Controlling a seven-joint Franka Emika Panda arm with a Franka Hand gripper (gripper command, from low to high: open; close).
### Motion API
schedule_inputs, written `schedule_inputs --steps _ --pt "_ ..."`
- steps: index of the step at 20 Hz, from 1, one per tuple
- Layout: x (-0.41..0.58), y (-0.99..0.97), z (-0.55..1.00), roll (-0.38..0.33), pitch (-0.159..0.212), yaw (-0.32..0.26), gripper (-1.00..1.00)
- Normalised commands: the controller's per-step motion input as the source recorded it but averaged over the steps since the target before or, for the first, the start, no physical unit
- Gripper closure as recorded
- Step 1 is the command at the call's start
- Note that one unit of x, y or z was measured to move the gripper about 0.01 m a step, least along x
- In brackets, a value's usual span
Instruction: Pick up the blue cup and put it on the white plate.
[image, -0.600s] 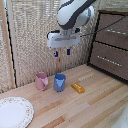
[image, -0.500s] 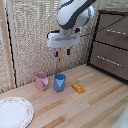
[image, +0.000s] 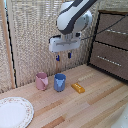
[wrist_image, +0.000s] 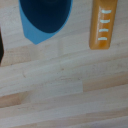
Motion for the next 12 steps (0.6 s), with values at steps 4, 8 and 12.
schedule_inputs --steps 4,8,12 --pt "0.019 -0.03 -0.22 -0.008 0.132 0.0 -1.0" --pt "-0.009 0.05 -0.38 -0.062 0.09 0.0 -1.0" --pt "0.065 0.0 -0.5 -0.073 -0.003 0.005 -1.0"
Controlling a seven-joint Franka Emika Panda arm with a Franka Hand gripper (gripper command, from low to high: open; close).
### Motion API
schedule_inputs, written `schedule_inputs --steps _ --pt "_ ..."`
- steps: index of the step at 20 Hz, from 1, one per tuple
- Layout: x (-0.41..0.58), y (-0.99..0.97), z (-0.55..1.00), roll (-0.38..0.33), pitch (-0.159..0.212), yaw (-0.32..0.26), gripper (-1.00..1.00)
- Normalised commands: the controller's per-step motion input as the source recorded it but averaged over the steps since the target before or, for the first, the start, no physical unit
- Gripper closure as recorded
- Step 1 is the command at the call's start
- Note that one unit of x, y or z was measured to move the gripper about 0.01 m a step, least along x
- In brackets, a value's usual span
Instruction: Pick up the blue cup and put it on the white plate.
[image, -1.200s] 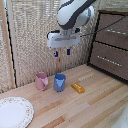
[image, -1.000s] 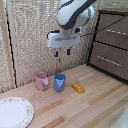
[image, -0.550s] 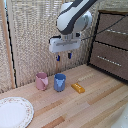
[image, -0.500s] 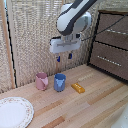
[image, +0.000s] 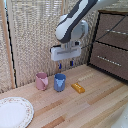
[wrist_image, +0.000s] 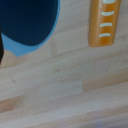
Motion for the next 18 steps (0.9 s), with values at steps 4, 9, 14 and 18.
schedule_inputs --steps 4,9,14,18 --pt "0.157 0.0 -0.53 -0.065 -0.047 0.026 -1.0" --pt "0.046 0.0 -0.48 -0.047 -0.045 0.039 -1.0" --pt "-0.051 0.0 -0.23 -0.027 -0.003 0.04 1.0" --pt "-0.057 0.0 -0.01 0.0 0.001 0.0 1.0"
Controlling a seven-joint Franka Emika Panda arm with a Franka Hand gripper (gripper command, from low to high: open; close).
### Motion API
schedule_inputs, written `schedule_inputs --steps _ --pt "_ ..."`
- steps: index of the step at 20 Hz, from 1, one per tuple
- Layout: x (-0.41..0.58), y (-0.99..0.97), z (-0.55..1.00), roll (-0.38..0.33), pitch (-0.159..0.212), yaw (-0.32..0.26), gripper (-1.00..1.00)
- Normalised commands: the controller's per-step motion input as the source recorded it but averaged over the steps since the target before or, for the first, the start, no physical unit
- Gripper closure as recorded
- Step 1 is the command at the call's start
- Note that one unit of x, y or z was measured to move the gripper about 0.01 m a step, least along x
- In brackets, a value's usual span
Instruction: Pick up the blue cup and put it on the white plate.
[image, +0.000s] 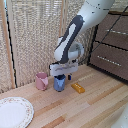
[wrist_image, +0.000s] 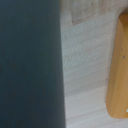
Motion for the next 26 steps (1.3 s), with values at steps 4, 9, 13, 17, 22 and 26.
schedule_inputs --steps 4,9,13,17,22,26 --pt "-0.009 0.02 0.0 -0.001 0.005 0.0 1.0" --pt "-0.051 0.03 0.01 0.0 -0.015 -0.006 1.0" --pt "-0.185 0.09 0.09 0.0 -0.061 0.001 1.0" --pt "-0.284 0.11 0.22 -0.019 -0.057 0.042 1.0" --pt "-0.094 0.0 0.75 0.019 0.013 0.046 1.0" --pt "0.134 0.0 0.98 0.059 0.066 0.079 1.0"
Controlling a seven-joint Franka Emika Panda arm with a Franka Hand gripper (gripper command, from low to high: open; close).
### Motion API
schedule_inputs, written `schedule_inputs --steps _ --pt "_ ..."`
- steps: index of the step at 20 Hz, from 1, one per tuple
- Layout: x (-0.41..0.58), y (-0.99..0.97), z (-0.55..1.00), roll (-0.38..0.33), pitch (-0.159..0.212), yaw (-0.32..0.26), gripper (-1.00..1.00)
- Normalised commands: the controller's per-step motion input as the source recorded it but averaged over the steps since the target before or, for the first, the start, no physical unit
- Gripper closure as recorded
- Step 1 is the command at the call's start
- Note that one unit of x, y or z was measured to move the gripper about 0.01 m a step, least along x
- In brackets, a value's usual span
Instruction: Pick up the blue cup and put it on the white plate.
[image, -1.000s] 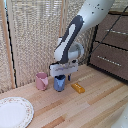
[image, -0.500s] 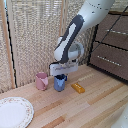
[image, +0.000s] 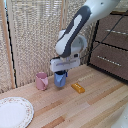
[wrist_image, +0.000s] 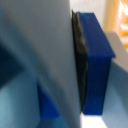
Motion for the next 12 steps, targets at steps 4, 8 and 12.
schedule_inputs --steps 4,8,12 --pt "0.374 0.2 0.92 0.052 0.099 0.077 1.0" --pt "0.361 0.74 0.76 0.012 0.13 0.018 1.0" --pt "0.204 0.91 0.52 0.0 0.086 0.0 1.0"
